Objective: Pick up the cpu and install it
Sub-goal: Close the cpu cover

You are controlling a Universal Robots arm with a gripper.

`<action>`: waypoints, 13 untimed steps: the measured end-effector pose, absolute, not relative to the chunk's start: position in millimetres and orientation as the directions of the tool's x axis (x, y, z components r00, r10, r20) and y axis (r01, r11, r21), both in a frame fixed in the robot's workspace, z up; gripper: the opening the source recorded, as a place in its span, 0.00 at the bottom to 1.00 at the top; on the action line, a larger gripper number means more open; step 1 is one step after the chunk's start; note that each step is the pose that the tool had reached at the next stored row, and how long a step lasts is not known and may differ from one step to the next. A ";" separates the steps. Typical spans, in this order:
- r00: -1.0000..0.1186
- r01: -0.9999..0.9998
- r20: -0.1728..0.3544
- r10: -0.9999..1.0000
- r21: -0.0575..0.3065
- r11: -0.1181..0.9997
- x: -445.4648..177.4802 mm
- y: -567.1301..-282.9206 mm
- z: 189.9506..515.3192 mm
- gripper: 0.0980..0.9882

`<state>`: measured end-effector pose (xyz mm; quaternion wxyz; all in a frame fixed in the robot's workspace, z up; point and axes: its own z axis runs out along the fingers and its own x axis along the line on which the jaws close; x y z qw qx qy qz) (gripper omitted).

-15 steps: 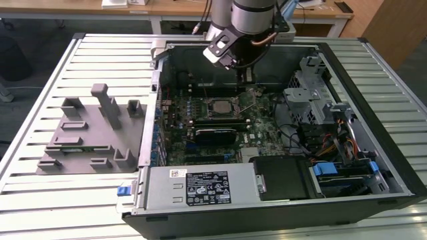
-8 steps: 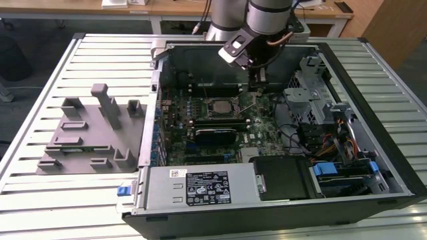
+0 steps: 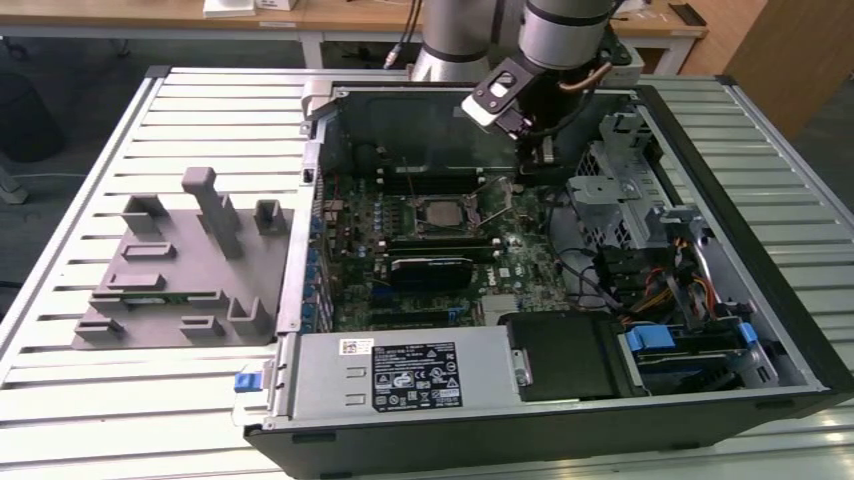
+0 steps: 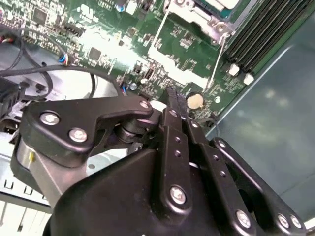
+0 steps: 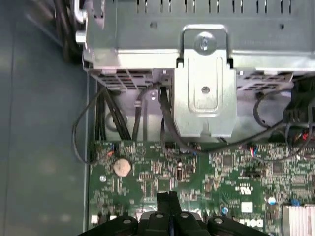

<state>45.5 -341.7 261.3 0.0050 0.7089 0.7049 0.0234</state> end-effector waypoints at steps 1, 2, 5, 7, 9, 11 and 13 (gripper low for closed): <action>0.005 0.999 0.026 1.000 0.036 -0.006 49.1 -341.7 258.9 0.01; 0.005 0.999 0.026 1.000 0.034 -0.006 49.7 -341.8 257.2 0.01; 0.005 1.000 0.026 1.000 0.029 -0.006 50.8 -341.8 252.5 0.01; 0.006 1.000 0.026 1.000 0.025 -0.006 51.5 -341.9 249.6 0.01; 0.006 1.000 0.026 1.000 0.021 -0.007 52.0 -341.9 246.9 0.01; 0.007 1.000 0.026 1.000 0.018 -0.007 52.4 -341.9 244.3 0.01; 0.009 1.000 0.026 1.000 0.014 -0.010 52.7 -342.0 241.6 0.01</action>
